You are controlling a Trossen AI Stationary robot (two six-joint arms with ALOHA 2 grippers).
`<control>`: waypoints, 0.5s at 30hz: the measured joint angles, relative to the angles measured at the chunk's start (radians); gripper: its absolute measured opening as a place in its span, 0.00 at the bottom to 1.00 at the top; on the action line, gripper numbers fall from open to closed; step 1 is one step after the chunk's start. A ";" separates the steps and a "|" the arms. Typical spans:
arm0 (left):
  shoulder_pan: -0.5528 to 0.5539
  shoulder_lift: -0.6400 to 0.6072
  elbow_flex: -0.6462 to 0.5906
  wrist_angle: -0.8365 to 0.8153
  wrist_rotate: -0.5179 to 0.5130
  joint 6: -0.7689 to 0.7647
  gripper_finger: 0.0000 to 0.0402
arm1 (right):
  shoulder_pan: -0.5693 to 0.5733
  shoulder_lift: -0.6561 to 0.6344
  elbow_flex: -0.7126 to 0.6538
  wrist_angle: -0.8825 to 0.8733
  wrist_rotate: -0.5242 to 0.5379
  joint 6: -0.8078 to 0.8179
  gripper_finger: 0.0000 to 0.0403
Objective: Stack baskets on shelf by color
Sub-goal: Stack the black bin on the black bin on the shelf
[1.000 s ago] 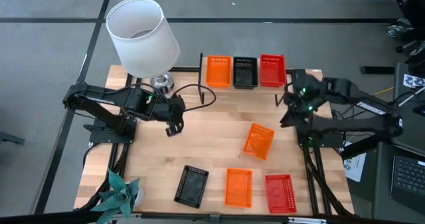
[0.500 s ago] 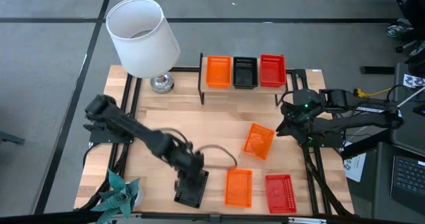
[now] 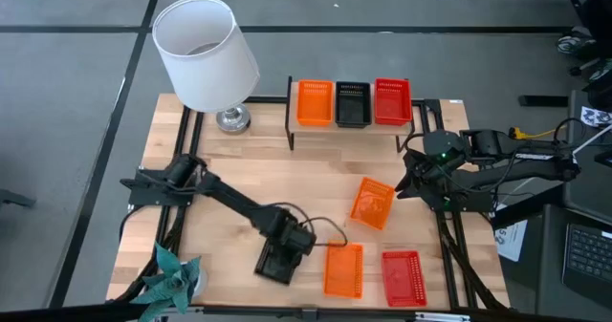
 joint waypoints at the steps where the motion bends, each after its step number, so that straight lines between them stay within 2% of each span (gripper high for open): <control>1: 0.021 0.002 0.000 0.012 -0.033 0.037 0.21 | 0.004 0.000 0.000 0.000 0.004 0.000 0.30; 6: 0.156 0.002 0.000 0.173 -0.165 0.213 0.21 | 0.009 0.000 0.000 -0.001 0.034 -0.001 0.30; 10: 0.263 0.002 0.001 0.316 -0.193 0.322 0.21 | 0.009 0.000 0.000 -0.002 0.036 0.000 0.30; 15: 0.344 -0.004 0.003 0.427 -0.201 0.344 0.21 | 0.009 0.000 0.000 -0.002 0.035 0.025 0.30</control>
